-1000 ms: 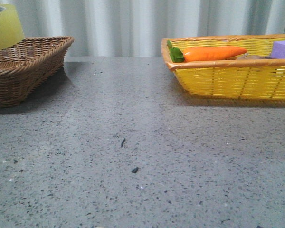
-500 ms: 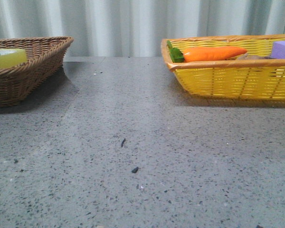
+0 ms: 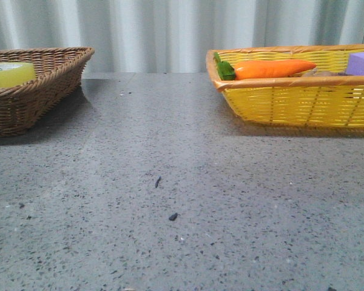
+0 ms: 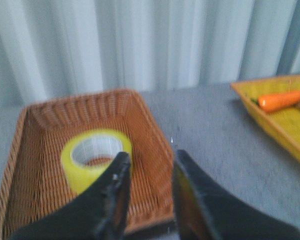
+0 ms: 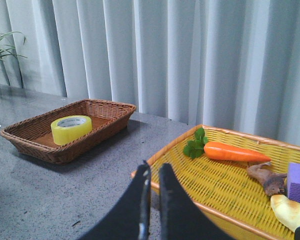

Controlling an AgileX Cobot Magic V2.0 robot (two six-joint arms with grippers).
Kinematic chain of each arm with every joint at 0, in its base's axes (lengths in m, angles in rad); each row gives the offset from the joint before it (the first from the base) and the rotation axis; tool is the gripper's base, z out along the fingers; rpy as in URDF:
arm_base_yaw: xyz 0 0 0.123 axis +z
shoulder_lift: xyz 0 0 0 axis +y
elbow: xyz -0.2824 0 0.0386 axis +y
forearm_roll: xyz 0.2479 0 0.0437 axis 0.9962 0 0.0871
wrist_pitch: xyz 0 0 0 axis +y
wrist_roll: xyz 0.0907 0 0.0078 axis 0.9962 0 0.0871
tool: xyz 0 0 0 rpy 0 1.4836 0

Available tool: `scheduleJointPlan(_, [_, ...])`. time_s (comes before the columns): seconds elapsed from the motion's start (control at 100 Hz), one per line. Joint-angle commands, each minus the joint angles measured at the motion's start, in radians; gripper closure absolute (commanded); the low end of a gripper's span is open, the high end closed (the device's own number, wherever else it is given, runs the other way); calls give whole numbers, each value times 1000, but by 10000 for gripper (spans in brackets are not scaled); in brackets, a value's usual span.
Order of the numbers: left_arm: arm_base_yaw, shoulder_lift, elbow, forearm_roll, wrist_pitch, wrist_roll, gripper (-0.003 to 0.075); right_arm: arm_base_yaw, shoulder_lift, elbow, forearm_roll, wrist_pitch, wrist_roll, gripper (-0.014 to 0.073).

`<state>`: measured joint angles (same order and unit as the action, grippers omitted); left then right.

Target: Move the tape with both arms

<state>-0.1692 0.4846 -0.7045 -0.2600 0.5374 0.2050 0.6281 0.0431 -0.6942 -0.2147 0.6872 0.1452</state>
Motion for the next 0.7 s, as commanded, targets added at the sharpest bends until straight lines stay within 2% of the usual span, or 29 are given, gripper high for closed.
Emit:
scheduleJointPlan(0.0, [-8,-78,58,-31,-91,0,701,-6,15,-16,-28,-86,-11,636])
scheduleJointPlan(0.03, [-8,-107,82,-38,-91,0,743,-6,15,-16,-28,-86,-11,636])
scheduleJointPlan(0.26, [-8,-272,179,-74,-99,0,741,-6,15,-16,-28,-86,-11,636])
scheduleJointPlan(0.69, [-8,-286,244,-74,-99,0,741,-6,15,-16,-28,-84,-11,636])
